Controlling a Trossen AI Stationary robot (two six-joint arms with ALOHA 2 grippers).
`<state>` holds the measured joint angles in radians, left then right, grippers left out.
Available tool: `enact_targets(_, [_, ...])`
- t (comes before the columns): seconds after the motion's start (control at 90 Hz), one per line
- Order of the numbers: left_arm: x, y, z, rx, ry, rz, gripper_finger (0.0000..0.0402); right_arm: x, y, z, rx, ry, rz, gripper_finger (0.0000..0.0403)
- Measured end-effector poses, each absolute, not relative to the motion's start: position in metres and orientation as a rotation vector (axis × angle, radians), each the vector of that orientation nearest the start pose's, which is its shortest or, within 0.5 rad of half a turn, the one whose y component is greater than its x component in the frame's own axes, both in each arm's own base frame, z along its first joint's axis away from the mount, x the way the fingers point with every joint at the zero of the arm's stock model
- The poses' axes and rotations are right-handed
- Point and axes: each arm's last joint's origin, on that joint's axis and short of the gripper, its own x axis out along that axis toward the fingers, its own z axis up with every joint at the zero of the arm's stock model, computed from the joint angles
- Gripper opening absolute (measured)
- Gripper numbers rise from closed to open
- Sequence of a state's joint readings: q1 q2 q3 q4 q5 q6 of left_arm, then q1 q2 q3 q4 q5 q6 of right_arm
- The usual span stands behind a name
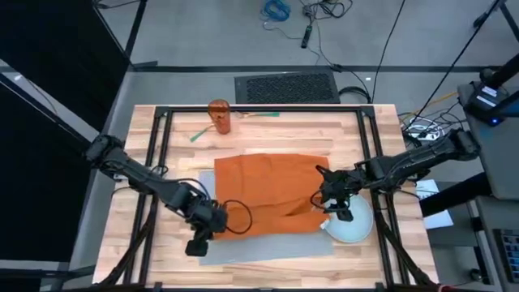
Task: Set table place
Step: Fold the orange table napkin
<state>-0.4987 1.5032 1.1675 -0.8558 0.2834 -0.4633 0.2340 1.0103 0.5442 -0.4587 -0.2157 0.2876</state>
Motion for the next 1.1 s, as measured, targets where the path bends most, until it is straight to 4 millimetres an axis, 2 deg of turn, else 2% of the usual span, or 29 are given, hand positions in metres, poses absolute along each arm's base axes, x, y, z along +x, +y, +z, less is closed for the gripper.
enact_targets(0.156, [0.246,-0.152,0.254,-0.270,1.346,-0.372,0.0000,0.176,0.049,0.194,0.274,0.996,0.271,0.0166])
enact_targets(0.344, [0.250,-0.167,0.255,-0.288,1.266,-0.410,0.0000,0.175,0.049,0.192,0.306,1.024,0.267,0.0166])
enact_targets(0.578, [0.257,-0.180,0.234,-0.254,1.310,-0.404,0.0000,0.178,0.051,0.196,0.382,0.989,0.318,0.0166])
enact_targets(0.722, [0.260,-0.182,0.226,-0.225,1.330,-0.408,0.0000,0.177,0.052,0.196,0.432,1.013,0.332,0.0166])
enact_targets(0.9, [0.261,-0.183,0.224,-0.206,1.323,-0.415,0.0000,0.175,0.047,0.194,0.467,1.052,0.289,0.0166])
enact_targets(1.1, [0.263,-0.182,0.225,-0.199,1.307,-0.417,0.0000,0.184,0.039,0.191,0.498,1.031,0.293,0.0166])
